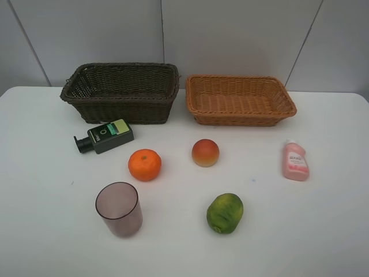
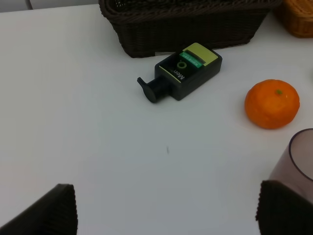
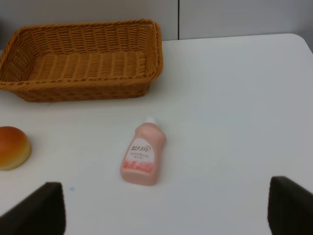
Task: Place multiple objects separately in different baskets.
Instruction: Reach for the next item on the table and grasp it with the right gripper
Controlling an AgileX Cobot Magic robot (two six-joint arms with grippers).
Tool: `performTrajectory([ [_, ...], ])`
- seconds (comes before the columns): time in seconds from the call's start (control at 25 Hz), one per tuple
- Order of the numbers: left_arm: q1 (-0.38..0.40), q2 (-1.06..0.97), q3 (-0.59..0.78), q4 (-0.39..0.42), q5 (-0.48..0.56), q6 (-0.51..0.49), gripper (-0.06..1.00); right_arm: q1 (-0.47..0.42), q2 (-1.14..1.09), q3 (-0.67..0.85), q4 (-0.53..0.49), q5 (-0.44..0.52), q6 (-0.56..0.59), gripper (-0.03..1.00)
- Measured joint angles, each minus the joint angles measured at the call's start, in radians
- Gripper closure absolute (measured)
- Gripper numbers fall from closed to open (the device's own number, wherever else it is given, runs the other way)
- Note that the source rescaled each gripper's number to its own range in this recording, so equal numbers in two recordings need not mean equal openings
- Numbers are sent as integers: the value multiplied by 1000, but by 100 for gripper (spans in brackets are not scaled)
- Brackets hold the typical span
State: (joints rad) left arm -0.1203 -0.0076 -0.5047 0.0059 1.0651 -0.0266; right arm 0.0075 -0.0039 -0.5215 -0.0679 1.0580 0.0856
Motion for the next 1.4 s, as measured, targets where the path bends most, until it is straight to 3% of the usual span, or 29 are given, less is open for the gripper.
performTrajectory([
  [1.4,0,0,0,0,0,0,-1,0,0,0,0,0,0,20],
])
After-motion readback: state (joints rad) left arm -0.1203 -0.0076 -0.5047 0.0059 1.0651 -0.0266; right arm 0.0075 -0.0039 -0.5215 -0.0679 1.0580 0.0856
